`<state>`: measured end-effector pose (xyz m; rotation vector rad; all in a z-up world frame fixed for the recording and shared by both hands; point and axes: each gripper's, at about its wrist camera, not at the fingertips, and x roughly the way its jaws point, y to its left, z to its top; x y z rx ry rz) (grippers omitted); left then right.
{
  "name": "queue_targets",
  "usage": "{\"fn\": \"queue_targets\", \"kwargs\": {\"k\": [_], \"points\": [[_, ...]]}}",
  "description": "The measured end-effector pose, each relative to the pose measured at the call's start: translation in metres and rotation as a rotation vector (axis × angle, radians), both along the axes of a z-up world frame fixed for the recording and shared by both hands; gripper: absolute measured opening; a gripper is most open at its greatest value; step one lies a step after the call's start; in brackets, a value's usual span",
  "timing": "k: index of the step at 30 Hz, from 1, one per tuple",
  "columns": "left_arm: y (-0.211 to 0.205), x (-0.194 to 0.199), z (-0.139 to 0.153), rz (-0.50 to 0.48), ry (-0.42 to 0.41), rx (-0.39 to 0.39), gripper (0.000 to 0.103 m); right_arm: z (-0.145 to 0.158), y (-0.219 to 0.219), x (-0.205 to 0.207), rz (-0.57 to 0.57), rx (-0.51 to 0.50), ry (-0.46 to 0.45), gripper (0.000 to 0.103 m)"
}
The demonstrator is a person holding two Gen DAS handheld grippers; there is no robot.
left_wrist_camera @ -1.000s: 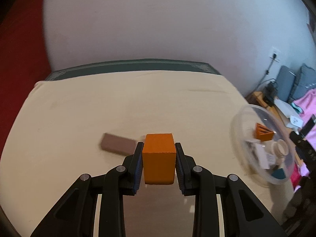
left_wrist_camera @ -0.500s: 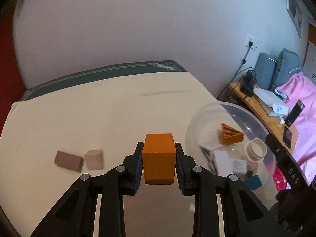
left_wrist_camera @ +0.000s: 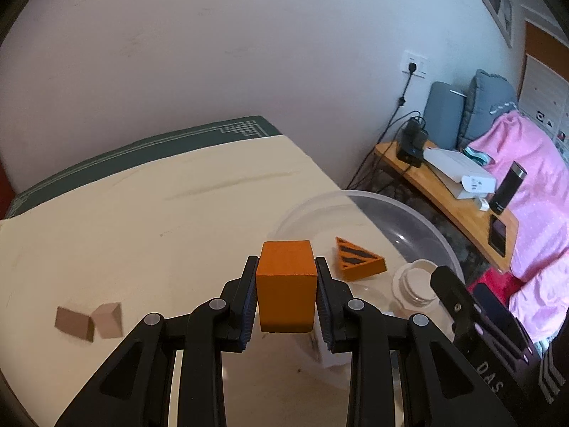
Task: Organize rigid objects
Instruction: 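Carry the orange block into the clear bowl and open the left gripper, then move the left gripper back toward the brown and tan blocks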
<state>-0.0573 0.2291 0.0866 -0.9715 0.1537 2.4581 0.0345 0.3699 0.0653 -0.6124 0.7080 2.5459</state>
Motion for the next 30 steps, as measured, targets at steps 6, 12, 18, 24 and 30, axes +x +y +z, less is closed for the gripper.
{"fn": "queue_targets", "kwargs": {"k": [6, 12, 18, 24, 30], "points": [[0.009, -0.006, -0.005, -0.038, -0.044, 0.012, 0.050, -0.002, 0.002, -0.002, -0.006, -0.005, -0.011, 0.091], [-0.007, -0.008, -0.006, 0.018, -0.029, 0.014, 0.058, -0.002, 0.002, -0.001, -0.007, -0.004, -0.012, 0.091], [-0.024, -0.013, -0.014, 0.097, -0.039, -0.007, 0.059, -0.002, 0.000, -0.002, 0.000, 0.009, -0.018, 0.091], [-0.032, -0.010, -0.020, 0.134, -0.011, -0.057, 0.060, -0.003, -0.004, -0.003, 0.005, 0.018, -0.019, 0.091], [-0.041, -0.008, -0.022, 0.167, 0.011, -0.076, 0.063, -0.004, -0.006, -0.004, 0.011, 0.027, -0.022, 0.091]]}}
